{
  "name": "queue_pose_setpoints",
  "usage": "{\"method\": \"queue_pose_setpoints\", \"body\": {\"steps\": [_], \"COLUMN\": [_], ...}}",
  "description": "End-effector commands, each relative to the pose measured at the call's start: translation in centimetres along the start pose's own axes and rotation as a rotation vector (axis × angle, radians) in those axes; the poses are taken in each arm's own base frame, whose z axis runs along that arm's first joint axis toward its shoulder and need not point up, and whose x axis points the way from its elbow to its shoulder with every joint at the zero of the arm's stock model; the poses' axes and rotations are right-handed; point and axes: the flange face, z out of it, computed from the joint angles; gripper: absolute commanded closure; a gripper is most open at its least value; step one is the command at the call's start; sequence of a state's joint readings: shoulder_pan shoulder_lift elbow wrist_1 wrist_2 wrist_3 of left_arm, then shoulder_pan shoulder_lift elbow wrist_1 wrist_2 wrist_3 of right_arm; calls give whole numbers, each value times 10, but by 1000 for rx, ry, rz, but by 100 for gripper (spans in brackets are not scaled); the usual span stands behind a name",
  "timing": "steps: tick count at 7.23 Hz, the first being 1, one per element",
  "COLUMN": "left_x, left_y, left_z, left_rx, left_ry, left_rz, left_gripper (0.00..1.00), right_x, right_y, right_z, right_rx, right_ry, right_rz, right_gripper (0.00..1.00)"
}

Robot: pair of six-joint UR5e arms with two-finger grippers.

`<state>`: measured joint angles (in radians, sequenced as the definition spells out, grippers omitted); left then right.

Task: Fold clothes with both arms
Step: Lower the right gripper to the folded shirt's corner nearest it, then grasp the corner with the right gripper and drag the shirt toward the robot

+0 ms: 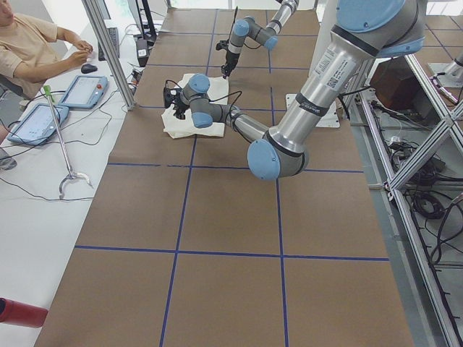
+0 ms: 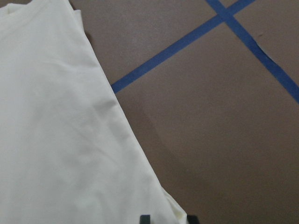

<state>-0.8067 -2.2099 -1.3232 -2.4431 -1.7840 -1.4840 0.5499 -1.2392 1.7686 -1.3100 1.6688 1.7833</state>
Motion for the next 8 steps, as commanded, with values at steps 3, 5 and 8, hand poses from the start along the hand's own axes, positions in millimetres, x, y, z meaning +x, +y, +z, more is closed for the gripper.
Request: {"method": "queue_pose_setpoints", "body": {"steps": [3, 5, 8], "left_x": [0, 9, 27], "left_y": [1, 1, 9], "left_z": [-6, -15, -40], "left_rx": [1, 4, 3], "left_ry": [12, 40, 109], "left_rz": [-3, 4, 19], "left_gripper": [64, 64, 35], "right_x": [25, 53, 133], "right_y": [8, 76, 201], "right_z": [-66, -105, -159], "right_rx": [-74, -202, -444], "right_ry": [-72, -86, 6], "right_rz": [-9, 29, -84], "right_gripper": [100, 100, 100]}}
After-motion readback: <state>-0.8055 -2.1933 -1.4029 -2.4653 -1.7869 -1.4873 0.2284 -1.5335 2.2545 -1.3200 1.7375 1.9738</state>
